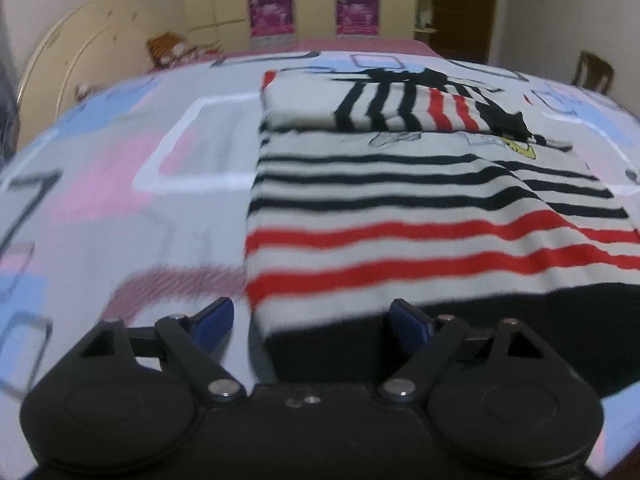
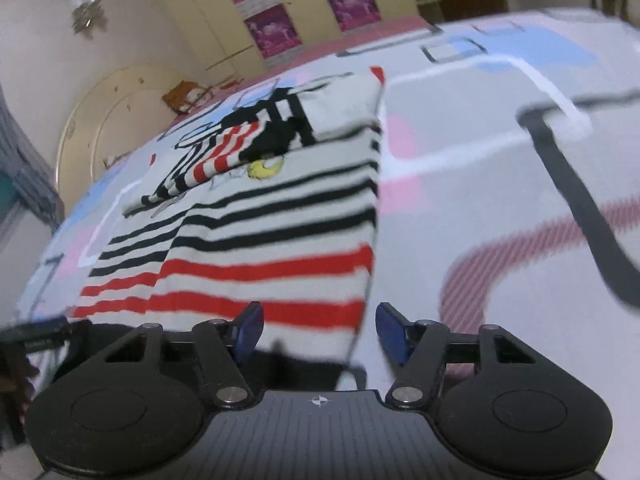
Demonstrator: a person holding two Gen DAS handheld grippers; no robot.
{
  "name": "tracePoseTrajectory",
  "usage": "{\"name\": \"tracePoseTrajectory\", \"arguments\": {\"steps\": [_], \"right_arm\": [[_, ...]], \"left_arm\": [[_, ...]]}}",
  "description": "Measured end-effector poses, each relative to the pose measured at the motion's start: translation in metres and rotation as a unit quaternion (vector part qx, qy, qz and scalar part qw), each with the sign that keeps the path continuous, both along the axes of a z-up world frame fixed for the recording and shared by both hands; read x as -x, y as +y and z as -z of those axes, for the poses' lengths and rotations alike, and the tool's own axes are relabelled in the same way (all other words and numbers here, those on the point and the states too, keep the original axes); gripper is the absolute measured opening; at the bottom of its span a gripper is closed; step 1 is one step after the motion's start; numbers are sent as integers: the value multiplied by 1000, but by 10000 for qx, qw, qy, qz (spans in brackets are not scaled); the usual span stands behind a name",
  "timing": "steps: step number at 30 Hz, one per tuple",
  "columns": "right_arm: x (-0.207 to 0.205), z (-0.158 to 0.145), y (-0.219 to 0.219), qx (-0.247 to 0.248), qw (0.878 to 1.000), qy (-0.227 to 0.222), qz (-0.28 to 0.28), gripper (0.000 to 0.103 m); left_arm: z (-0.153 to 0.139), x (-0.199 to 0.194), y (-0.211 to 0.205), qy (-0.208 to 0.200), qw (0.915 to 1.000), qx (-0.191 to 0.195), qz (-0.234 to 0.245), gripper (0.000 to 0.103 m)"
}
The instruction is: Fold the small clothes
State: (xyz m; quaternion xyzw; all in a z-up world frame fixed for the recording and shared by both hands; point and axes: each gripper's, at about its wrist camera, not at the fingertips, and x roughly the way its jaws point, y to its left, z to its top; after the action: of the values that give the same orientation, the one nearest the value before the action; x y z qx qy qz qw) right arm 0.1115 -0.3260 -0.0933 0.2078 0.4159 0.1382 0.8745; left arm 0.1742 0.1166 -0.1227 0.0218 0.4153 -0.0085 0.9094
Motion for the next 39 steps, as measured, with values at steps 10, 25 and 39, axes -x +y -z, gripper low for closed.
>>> {"name": "tracePoseTrajectory", "arguments": {"steps": [10,25,39], "right_arm": [[33,21,-30,-1554,9867,440,183,62],[22,41,-16,-2416,9671,794,-83,30],[16,27,-27,-1796,9827,447,74,4]], "left_arm": [[9,34,55,495,9675,2458,-341,55],[42,20,72,512,9120,4050,-413,38],[30,26,68,184,9364,3428,-730,8]]}}
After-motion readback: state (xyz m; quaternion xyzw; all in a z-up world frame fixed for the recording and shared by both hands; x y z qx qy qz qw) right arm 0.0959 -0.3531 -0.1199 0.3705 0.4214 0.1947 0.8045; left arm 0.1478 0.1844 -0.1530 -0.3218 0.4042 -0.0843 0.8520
